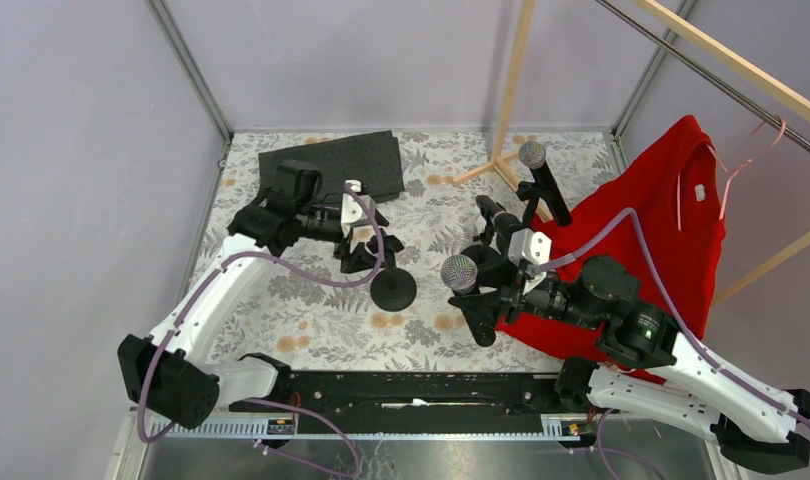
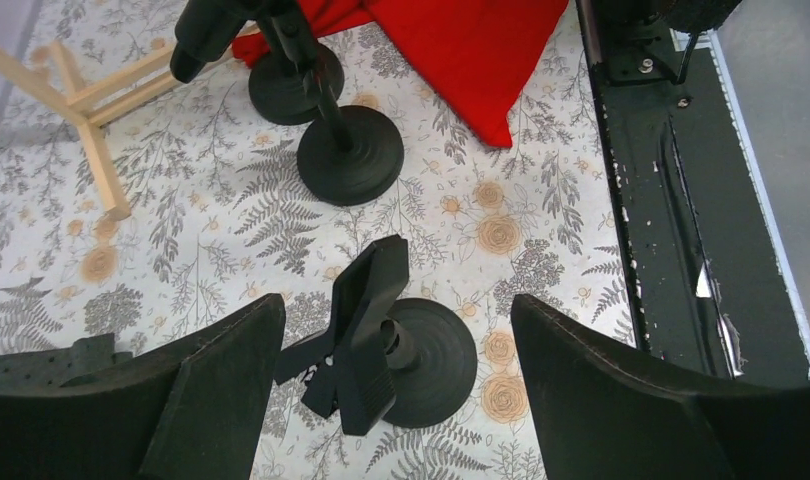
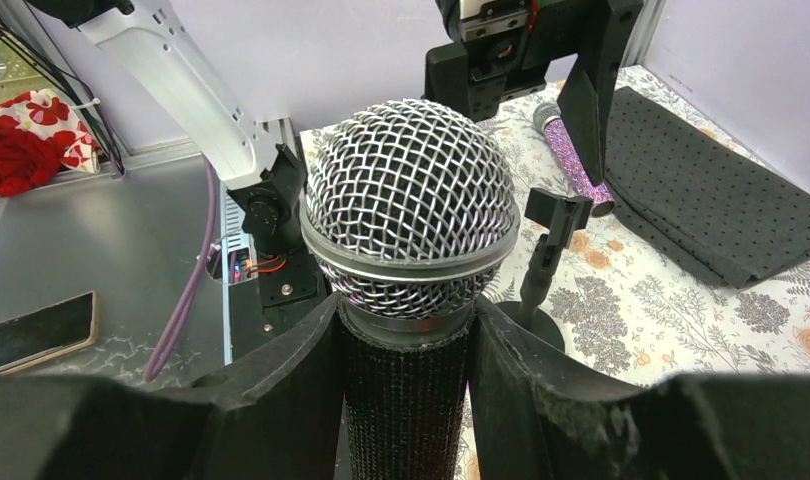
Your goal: Attach the microphones to the stand
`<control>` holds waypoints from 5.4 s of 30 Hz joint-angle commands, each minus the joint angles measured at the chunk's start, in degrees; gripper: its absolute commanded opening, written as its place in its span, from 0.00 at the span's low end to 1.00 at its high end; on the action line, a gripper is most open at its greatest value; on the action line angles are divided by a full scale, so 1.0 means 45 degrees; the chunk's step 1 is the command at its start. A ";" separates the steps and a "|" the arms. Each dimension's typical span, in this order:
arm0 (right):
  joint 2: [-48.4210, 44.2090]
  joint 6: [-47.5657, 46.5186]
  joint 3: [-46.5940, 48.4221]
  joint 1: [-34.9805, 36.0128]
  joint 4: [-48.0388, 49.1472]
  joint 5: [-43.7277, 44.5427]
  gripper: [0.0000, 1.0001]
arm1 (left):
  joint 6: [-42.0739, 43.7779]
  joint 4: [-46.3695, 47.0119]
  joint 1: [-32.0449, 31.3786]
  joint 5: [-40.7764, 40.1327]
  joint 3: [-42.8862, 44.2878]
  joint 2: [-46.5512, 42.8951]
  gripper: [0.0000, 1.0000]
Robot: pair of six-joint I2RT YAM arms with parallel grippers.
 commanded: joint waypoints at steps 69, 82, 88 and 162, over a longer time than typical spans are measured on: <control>-0.0410 0.0284 -0.0546 -0.0014 0.1000 0.0793 0.05 | -0.4842 0.2137 -0.1350 0.0531 0.0107 -0.0589 0.00; -0.0081 0.0277 -0.0518 -0.0011 0.1189 0.0647 0.05 | -0.4750 0.2551 -0.2187 -0.0258 -0.1624 -0.1466 0.15; -0.0086 0.0274 -0.0632 -0.0005 0.1359 0.0704 0.05 | -0.4794 0.2548 -0.2201 -0.0588 -0.1854 -0.1673 0.68; 0.3836 -0.3453 0.0400 -0.0014 0.3708 0.1369 0.00 | -0.6757 0.7999 -0.2226 -0.2050 -0.6892 -0.4446 0.57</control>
